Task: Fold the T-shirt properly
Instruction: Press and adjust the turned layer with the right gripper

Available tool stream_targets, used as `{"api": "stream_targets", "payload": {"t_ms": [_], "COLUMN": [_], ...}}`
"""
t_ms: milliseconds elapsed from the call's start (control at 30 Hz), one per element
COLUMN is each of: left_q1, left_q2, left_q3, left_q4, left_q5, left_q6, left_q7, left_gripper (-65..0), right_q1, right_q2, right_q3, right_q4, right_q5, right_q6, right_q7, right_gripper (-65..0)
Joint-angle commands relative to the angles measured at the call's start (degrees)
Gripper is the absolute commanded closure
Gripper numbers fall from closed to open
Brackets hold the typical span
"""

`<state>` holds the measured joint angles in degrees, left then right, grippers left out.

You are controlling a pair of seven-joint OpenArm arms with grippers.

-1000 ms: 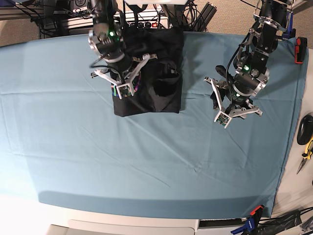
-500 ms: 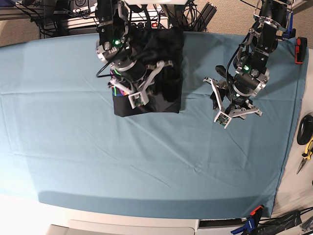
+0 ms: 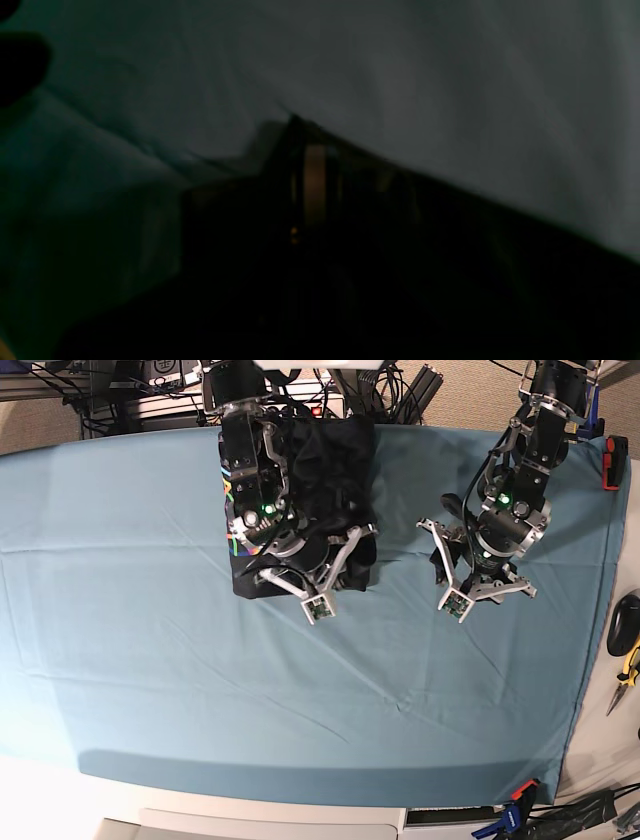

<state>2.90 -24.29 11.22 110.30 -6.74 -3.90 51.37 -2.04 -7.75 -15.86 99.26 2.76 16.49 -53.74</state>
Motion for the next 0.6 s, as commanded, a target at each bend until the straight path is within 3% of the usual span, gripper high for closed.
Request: {"api": "stream_targets", "payload": {"t_ms": [0, 233, 400, 567], "left_q1": [-0.8, -0.8, -0.8, -0.8], "left_q2": [-0.3, -0.3, -0.3, -0.3], "left_q3": [-0.3, -0.3, -0.3, -0.3], "left_q4": [1.0, 1.0, 1.0, 1.0], "left_q5": [0.0, 0.0, 0.0, 0.0], "left_q6": [0.2, 0.2, 0.2, 0.2], "left_q7": [-1.2, -1.3, -1.3, -1.2], "left_gripper": [-27.9, -27.9, -27.9, -27.9], "right_q1": [1.2, -4.7, -11.0, -14.5], "right_q2": [-0.4, -0.3, 0.0, 0.0], "right_q3": [-0.4, -0.7, -0.7, -0.7], "right_q4": [3.8, 19.3, 20.9, 20.4], "right_q5": [-0.3, -7.0, -7.1, -7.2], "right_q6": [-0.3, -4.9, -7.8, -7.8], "right_q7": [0.7, -3.4, -8.3, -7.0], "right_gripper": [0.0, 0.0, 0.0, 0.0]}}
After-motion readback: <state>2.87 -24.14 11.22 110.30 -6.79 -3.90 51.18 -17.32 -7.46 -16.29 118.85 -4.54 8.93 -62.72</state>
